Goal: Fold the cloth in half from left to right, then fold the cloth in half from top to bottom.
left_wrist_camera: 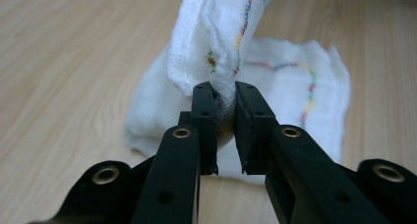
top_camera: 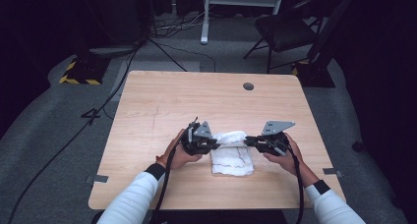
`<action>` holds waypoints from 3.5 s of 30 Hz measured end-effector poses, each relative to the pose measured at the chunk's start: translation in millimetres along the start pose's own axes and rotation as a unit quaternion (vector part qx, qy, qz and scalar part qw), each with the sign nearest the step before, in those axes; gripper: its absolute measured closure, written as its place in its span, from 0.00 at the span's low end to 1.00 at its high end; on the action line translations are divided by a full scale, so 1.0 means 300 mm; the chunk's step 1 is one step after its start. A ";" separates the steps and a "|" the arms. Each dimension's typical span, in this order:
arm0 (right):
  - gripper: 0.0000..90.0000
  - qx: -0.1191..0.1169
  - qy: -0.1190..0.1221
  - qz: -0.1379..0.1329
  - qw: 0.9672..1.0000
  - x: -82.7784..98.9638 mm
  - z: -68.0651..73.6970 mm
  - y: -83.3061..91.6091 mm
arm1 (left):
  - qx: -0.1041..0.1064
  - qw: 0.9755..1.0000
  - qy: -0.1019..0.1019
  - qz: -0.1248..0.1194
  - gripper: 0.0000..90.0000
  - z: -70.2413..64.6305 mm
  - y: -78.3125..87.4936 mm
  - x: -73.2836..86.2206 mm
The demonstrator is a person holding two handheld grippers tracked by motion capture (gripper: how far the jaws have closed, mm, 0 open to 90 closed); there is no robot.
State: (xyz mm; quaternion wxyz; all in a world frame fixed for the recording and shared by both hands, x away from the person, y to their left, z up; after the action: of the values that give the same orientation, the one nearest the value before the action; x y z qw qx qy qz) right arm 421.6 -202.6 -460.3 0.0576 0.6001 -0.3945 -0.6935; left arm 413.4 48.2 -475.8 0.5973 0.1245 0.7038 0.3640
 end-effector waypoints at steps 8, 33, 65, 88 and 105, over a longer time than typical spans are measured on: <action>0.90 -0.022 0.011 0.022 0.999 0.066 0.082 0.020 | 0.019 0.999 -0.020 0.020 0.89 -0.080 -0.003 0.042; 0.68 0.000 -0.005 0.041 0.999 0.188 0.152 0.094 | 0.008 0.999 -0.028 0.041 0.66 -0.187 0.039 0.132; 0.30 0.046 -0.001 0.088 0.995 0.192 0.147 0.011 | -0.050 0.996 0.027 0.063 0.25 -0.160 -0.056 0.118; 0.31 0.014 0.024 0.069 0.997 0.131 0.208 -0.050 | -0.078 0.994 0.039 0.061 0.21 -0.136 0.146 0.259; 0.28 0.049 -0.019 0.069 0.996 0.119 0.175 -0.131 | -0.104 0.987 0.098 0.073 0.21 -0.086 0.275 0.442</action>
State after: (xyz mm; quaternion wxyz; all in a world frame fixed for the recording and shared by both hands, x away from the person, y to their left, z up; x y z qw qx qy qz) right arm 381.1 -170.4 -514.3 0.0687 0.5604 -0.4693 -0.6790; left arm 334.0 177.6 -520.1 0.5070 0.0765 0.7063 0.4881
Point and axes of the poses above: each handheld gripper's, and its own axes: y roughly backward along the jaws, x roughly out of its underside, z roughly to its left, the point moved 3 cm from there along -y, roughly forward along the jaws
